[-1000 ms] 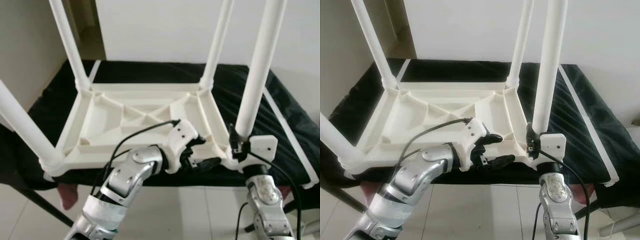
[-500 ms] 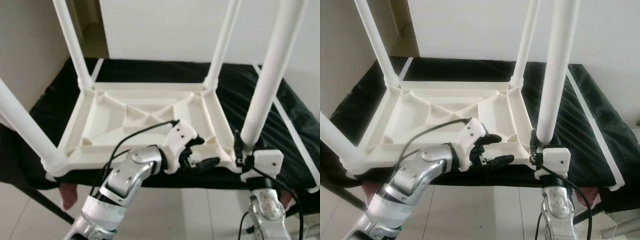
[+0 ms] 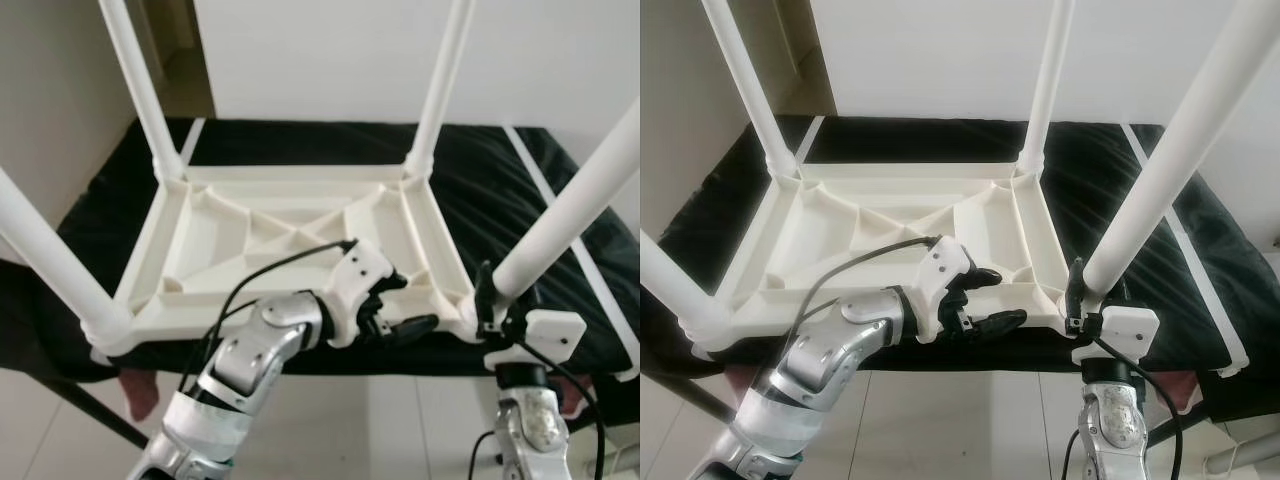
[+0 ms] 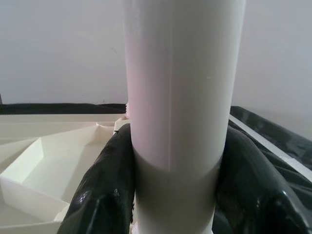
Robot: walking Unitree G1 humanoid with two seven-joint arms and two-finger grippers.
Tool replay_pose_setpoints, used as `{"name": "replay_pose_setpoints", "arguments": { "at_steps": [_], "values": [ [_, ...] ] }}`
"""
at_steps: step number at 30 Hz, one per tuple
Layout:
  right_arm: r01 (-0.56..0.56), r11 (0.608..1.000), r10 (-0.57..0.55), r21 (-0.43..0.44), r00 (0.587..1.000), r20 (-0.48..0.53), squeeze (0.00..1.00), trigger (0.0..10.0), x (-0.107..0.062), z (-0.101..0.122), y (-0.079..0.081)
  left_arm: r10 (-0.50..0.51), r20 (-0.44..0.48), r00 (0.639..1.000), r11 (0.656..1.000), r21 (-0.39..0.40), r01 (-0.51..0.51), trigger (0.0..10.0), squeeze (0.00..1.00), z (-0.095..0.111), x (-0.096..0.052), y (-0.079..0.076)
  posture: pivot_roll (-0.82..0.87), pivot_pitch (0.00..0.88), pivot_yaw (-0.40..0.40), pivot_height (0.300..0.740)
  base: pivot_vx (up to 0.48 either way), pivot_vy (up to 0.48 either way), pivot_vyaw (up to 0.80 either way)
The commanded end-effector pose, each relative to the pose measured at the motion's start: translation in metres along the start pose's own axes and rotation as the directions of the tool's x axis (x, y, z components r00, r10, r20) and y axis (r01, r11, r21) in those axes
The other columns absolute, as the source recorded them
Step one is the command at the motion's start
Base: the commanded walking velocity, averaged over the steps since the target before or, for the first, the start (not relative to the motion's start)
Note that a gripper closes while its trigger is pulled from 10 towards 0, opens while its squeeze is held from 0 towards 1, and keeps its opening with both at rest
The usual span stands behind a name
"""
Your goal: Building children table
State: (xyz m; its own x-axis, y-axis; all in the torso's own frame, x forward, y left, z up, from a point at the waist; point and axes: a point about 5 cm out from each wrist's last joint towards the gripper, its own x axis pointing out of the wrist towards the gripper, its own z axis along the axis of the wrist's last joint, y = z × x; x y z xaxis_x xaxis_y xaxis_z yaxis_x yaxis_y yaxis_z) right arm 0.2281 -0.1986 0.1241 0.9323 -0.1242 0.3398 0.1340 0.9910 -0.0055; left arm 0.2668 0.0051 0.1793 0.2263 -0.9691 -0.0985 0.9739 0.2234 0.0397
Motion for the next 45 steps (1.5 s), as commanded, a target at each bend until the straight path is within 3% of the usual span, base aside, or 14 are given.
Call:
{"name": "replay_pose_setpoints", "arguments": {
  "at_steps": [1, 12, 20, 29, 37, 40, 42, 45],
  "values": [
    [0.072, 0.997, -0.060, 0.040, 0.967, -0.248, 0.00, 10.0, -0.023, -0.041, -0.008, 0.025, 0.000, 1.000, 1.000, 0.015, -0.025, 10.0, 0.00, 0.003, -0.001, 0.000, -0.03, 0.064, 0.036, 0.740, 0.000, 0.000, 0.00],
    [0.081, 0.996, -0.067, 0.038, 0.957, -0.283, 0.00, 10.0, -0.012, -0.042, -0.010, 0.020, 0.003, 1.000, 1.000, 0.014, -0.020, 10.0, 0.00, 0.004, 0.000, -0.001, -0.03, 0.057, 0.034, 0.740, 0.000, 0.000, 0.00],
    [-0.007, 0.998, -0.015, -0.055, 0.920, -0.391, 0.00, 10.0, -0.001, -0.047, -0.005, 0.020, 0.004, 1.000, 1.000, 0.014, -0.020, 10.0, 0.00, 0.003, 0.000, -0.001, -0.03, 0.053, 0.032, 0.740, 0.000, 0.000, 0.00],
    [-0.050, 0.998, 0.030, -0.037, 0.912, -0.409, 0.00, 10.0, 0.006, -0.044, -0.001, 0.024, 0.006, 1.000, 1.000, 0.012, -0.024, 10.0, 0.00, 0.003, 0.000, -0.001, -0.03, 0.048, 0.023, 0.740, 0.000, 0.000, 0.00],
    [0.011, 1.000, -0.020, -0.026, 0.918, -0.395, 0.00, 10.0, 0.001, -0.046, -0.010, 0.033, 0.007, 0.999, 0.999, 0.011, -0.034, 10.0, 0.00, 0.003, -0.001, 0.000, -0.03, 0.050, 0.018, 0.740, 0.000, 0.000, 0.00],
    [0.130, 0.990, -0.142, -0.061, 0.949, -0.282, 0.00, 10.0, -0.007, -0.034, -0.014, 0.034, 0.007, 0.999, 0.999, 0.007, -0.034, 10.0, 0.00, 0.002, -0.001, -0.001, -0.03, 0.055, 0.017, 0.740, 0.000, 0.000, 0.00],
    [0.192, 0.980, -0.201, -0.059, 0.944, -0.262, 0.00, 10.0, -0.011, -0.033, -0.014, 0.034, 0.007, 0.999, 0.999, 0.007, -0.034, 10.0, 0.00, 0.002, -0.001, -0.001, -0.04, 0.060, 0.019, 0.740, 0.000, 0.000, 0.00],
    [0.188, 0.976, -0.210, -0.107, 0.943, -0.260, 0.00, 10.0, -0.014, -0.034, -0.012, 0.034, 0.007, 0.999, 0.999, 0.005, -0.034, 10.0, 0.00, 0.002, -0.001, -0.001, -0.04, 0.060, 0.021, 0.740, 0.000, 0.000, 0.00]
  ]
}}
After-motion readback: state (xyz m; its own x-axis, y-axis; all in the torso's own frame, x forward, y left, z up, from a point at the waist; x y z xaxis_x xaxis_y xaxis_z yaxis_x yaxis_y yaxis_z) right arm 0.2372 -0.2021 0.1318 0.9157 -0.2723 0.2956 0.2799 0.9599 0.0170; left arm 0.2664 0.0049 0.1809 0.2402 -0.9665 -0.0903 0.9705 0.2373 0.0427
